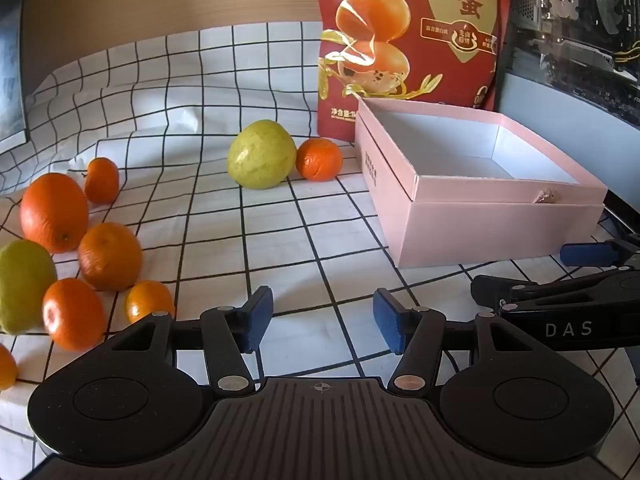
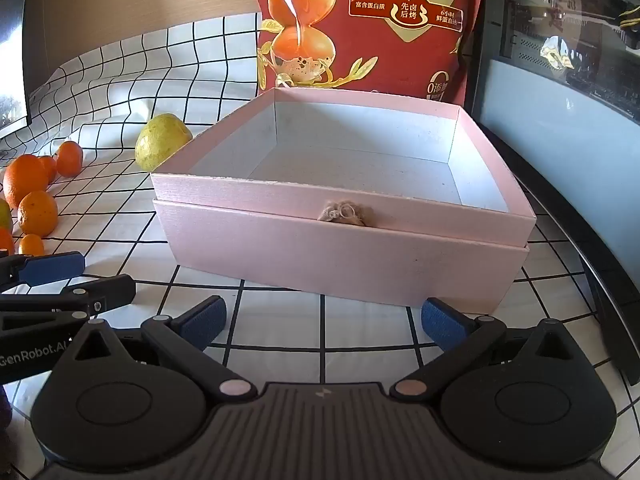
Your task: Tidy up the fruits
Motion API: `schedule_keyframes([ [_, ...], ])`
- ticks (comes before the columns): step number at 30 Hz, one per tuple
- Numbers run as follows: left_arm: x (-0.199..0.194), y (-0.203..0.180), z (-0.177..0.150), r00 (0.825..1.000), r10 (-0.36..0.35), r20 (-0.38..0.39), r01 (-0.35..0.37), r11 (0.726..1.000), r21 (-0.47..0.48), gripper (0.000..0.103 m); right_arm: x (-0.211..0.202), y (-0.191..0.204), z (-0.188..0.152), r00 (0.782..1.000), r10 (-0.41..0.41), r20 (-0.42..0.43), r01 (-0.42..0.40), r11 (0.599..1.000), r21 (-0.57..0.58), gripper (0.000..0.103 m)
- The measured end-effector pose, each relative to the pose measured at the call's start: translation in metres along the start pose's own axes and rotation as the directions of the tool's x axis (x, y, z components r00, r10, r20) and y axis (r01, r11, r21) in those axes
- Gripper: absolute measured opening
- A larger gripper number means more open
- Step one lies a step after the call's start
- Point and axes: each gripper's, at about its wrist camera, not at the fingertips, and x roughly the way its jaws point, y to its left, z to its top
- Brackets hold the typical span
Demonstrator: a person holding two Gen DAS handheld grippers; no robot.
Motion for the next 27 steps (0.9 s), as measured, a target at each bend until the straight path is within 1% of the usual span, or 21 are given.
schedule_keyframes([
  [6, -0.0008, 0.0075, -0.0004, 1.0, 0.004, 0.0, -0.004, 1.0, 0.005, 0.062, -0.0001, -0.0001, 0.0002, 1.0, 0.0, 0.0, 0.0, 1.0, 0.0, 0.103],
  [7, 0.0002, -0.0005, -0.0001, 1.0, 0.01, -0.002, -0.01, 1.0, 0.013, 0.062, -0.0002, -0.0001, 0.0002, 1.0, 0.0, 0.0, 0.0, 1.0, 0.0, 0.103],
  [27, 0.0002, -0.0008, -0.0002, 1.0, 0.011, -0.002, -0.011, 1.0, 0.015, 0.062, -0.0003, -0.0001, 0.0007, 1.0, 0.0, -0.001, 0.0, 1.0, 0.0, 0.103],
])
